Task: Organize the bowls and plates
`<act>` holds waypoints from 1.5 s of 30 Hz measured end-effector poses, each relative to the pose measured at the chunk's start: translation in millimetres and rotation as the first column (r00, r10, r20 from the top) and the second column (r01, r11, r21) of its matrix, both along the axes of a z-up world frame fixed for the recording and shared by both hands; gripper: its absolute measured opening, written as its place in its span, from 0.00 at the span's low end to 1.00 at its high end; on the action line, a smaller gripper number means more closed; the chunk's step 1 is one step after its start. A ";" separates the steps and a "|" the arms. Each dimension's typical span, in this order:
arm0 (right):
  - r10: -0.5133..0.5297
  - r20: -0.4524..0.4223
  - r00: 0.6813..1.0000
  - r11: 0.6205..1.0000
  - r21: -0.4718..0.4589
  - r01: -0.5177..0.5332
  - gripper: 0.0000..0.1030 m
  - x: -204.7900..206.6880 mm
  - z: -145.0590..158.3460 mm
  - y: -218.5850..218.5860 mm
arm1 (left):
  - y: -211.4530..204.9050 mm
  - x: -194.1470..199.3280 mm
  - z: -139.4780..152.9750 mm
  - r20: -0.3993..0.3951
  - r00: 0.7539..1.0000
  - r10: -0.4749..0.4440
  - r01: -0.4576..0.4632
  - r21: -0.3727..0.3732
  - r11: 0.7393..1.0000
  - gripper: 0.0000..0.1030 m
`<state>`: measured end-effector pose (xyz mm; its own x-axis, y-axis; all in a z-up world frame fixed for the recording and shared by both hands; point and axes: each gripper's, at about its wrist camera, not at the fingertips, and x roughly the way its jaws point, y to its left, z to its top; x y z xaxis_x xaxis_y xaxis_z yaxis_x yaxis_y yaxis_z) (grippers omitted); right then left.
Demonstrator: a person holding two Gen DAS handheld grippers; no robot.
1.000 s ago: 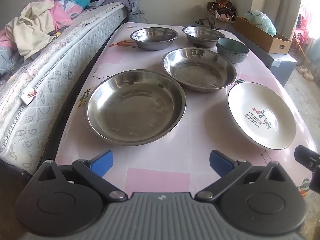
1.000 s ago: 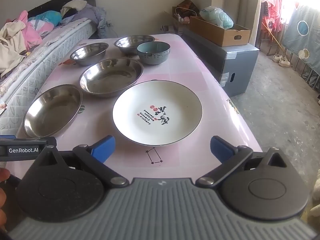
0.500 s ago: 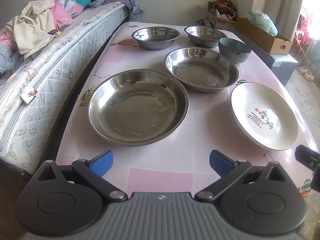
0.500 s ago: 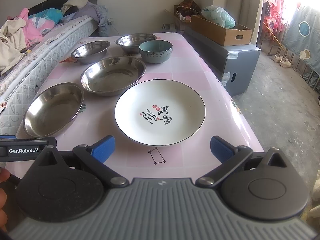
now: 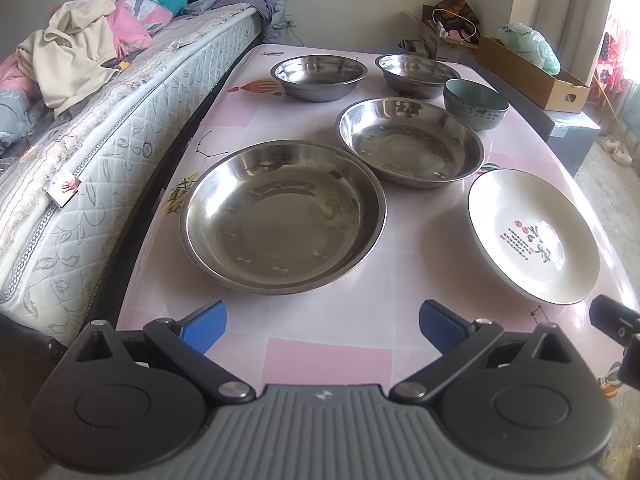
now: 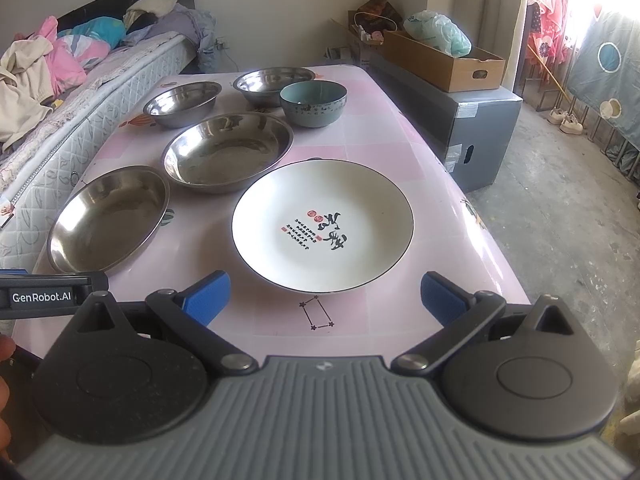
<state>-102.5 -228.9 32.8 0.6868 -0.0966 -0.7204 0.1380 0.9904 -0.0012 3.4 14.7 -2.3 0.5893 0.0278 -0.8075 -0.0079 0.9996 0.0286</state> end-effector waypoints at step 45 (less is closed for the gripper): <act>0.013 -0.023 1.000 1.000 0.007 -0.013 0.99 6.2 -5.0 6.7 | 6.8 3.7 -2.7 -0.013 1.000 0.021 -0.021 0.005 1.000 1.00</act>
<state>-96.3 -222.2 27.9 0.6715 -0.0828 -0.7363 0.1250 0.9922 0.0025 7.1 21.5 -5.1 0.5776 0.0443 -0.8151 -0.0287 0.9990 0.0339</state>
